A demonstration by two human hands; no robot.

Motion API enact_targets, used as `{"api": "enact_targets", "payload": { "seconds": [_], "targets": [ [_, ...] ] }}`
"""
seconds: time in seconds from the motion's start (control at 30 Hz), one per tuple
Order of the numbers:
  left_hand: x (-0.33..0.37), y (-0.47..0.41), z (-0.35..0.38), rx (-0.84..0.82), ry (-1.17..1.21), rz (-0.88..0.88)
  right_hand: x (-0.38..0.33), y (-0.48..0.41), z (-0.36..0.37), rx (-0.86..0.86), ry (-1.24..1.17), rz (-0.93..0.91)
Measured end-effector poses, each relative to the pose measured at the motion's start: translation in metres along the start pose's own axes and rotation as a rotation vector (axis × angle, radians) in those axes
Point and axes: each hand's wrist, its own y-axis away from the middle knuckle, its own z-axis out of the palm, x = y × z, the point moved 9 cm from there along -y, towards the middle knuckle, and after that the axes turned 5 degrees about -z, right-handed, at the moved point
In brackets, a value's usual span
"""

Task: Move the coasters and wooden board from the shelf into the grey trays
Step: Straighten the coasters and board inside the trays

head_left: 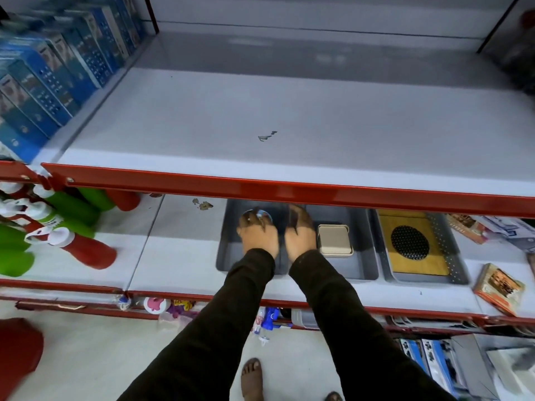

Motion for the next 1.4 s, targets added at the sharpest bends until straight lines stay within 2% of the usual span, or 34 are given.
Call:
{"api": "enact_targets", "payload": {
  "seconds": [0.07,0.1,0.2,0.3,0.37,0.5,0.6,0.77,0.93,1.1,1.2,1.4],
  "targets": [
    [0.035,0.023,0.027,-0.069,0.092,0.175,0.012,0.002,-0.032,0.078,0.07,-0.04],
    [0.044,0.033,0.043,-0.135,0.174,0.175,0.021,0.002,-0.046,0.095,0.107,-0.035],
    [0.049,0.057,0.095,-0.368,0.324,-0.032,0.056,-0.002,-0.081,0.057,0.29,0.037],
    [0.032,0.069,0.136,-0.508,0.291,-0.235,0.085,-0.008,-0.094,-0.037,0.463,0.065],
    [0.018,0.068,0.152,-0.533,0.219,-0.25,0.098,-0.008,-0.093,-0.122,0.545,0.073],
    [0.005,0.07,0.169,-0.55,0.23,-0.247,0.117,-0.002,-0.093,-0.21,0.683,0.064],
    [0.002,0.068,0.17,-0.526,0.22,-0.226,0.12,-0.002,-0.096,-0.201,0.587,0.07],
    [0.0,0.054,0.175,-0.48,0.369,-0.298,0.131,-0.008,-0.106,-0.044,-0.03,0.311],
    [0.004,0.033,0.18,-0.428,0.518,-0.339,0.14,-0.024,-0.101,-0.012,-0.3,0.451],
    [0.003,0.027,0.178,-0.415,0.514,-0.356,0.147,-0.032,-0.105,0.077,-0.35,0.484],
    [0.0,0.025,0.184,-0.446,0.498,-0.331,0.148,-0.03,-0.104,0.052,-0.288,0.491],
    [0.0,0.023,0.189,-0.518,0.604,-0.364,0.145,-0.034,-0.107,0.024,-0.343,0.51]
  ]
}}
